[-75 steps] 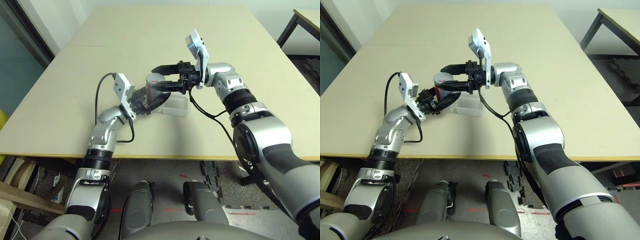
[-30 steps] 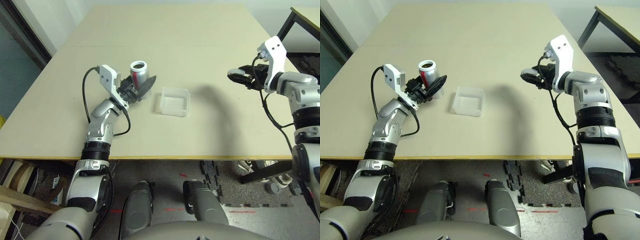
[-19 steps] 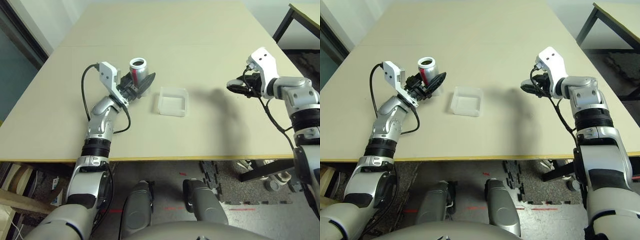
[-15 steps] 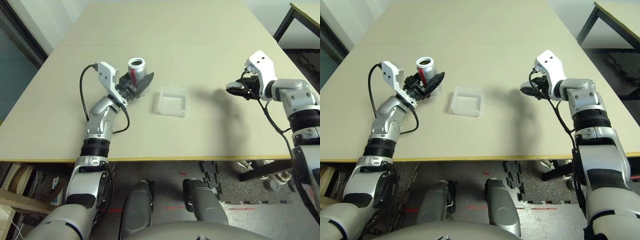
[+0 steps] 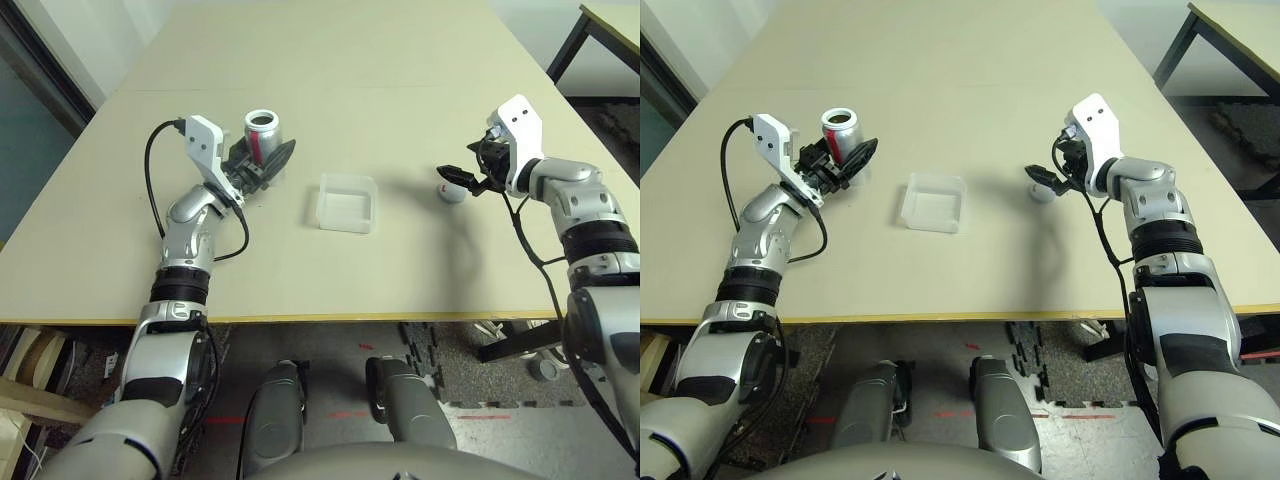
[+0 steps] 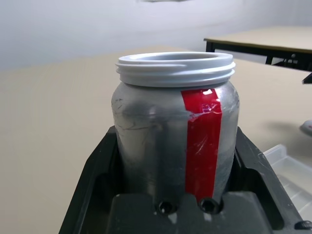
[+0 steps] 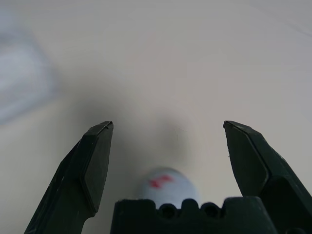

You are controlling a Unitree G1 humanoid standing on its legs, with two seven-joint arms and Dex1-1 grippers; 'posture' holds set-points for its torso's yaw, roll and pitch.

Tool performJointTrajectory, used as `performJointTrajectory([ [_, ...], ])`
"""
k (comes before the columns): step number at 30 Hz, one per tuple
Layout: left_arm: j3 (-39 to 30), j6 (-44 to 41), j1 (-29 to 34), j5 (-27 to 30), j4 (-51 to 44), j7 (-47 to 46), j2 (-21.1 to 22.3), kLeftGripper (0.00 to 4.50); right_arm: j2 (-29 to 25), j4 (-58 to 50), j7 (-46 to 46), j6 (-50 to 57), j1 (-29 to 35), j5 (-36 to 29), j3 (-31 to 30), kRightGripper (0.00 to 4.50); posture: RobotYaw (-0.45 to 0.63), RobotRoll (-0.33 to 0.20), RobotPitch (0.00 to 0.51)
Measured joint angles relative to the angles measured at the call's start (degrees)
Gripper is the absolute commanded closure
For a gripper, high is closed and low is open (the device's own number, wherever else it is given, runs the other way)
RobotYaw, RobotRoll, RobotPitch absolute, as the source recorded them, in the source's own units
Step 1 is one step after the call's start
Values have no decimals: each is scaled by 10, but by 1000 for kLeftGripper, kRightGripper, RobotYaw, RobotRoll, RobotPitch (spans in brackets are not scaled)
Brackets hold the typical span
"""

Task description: Pour the medicine from the bottle into the box.

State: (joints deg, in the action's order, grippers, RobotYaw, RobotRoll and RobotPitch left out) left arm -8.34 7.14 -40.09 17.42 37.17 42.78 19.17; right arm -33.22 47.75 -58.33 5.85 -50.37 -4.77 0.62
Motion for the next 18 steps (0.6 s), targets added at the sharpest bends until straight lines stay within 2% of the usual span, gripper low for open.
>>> performJointTrajectory([
  [5,23,2,-16,-42,31,4,31,1702,-27,-39,-113,-13,18,-17,-9,0,-119,0,121],
  [8,28,5,-23,-47,42,13,40,1702,-27,-58,-160,-19,31,-31,-12,0,-115,0,114],
  [18,86,10,-51,-115,43,41,66,1702,-15,-130,-213,-41,88,-38,-40,0,-106,0,91],
])
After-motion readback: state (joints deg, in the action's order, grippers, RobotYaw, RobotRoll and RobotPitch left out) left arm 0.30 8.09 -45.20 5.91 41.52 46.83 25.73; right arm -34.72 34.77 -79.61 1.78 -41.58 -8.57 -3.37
